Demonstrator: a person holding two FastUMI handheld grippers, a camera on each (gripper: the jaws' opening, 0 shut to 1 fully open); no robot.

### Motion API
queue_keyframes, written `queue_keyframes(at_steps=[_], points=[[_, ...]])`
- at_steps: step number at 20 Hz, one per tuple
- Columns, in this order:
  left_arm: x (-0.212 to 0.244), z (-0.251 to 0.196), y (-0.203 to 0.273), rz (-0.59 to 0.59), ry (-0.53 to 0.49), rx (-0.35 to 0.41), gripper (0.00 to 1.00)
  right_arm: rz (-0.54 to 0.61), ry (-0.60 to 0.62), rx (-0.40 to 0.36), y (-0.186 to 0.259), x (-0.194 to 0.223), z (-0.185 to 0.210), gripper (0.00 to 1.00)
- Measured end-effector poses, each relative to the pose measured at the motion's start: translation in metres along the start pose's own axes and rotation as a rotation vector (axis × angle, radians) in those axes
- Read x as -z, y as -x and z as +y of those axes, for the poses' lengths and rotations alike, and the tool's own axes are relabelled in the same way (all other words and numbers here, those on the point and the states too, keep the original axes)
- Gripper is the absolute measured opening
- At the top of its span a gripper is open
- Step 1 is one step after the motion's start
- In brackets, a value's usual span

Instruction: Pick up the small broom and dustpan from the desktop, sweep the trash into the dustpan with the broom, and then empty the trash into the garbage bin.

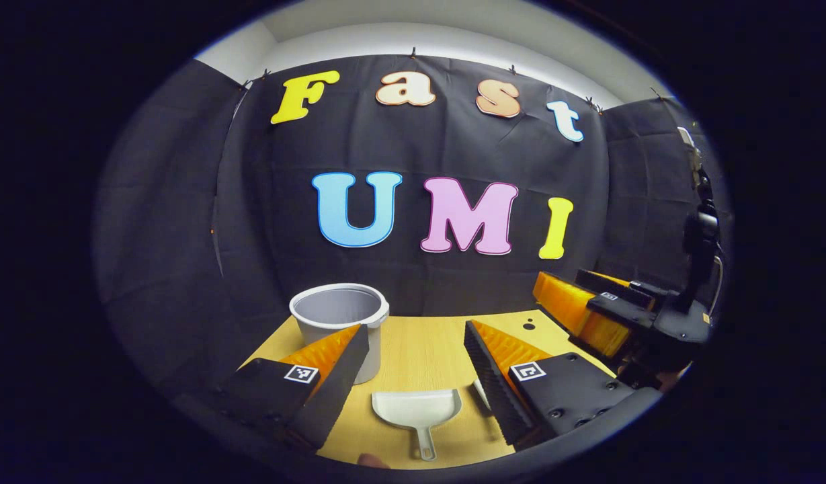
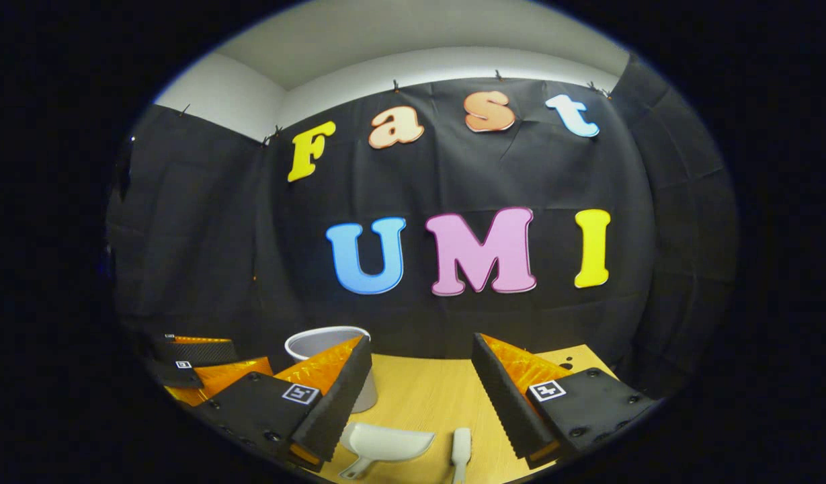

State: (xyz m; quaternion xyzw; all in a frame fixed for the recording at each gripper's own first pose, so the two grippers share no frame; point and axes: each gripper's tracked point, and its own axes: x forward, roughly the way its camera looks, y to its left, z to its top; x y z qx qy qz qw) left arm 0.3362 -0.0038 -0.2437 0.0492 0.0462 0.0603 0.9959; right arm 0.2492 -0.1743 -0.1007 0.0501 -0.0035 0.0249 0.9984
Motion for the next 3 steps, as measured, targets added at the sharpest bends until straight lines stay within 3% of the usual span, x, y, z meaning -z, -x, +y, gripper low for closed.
queue_keyframes(at_steps=[3], points=[[0.0,-0.007,0.007,-0.027,-0.008,-0.027,0.86,-0.047,-0.001,-0.003,0.002,-0.01,-0.002,0.97]])
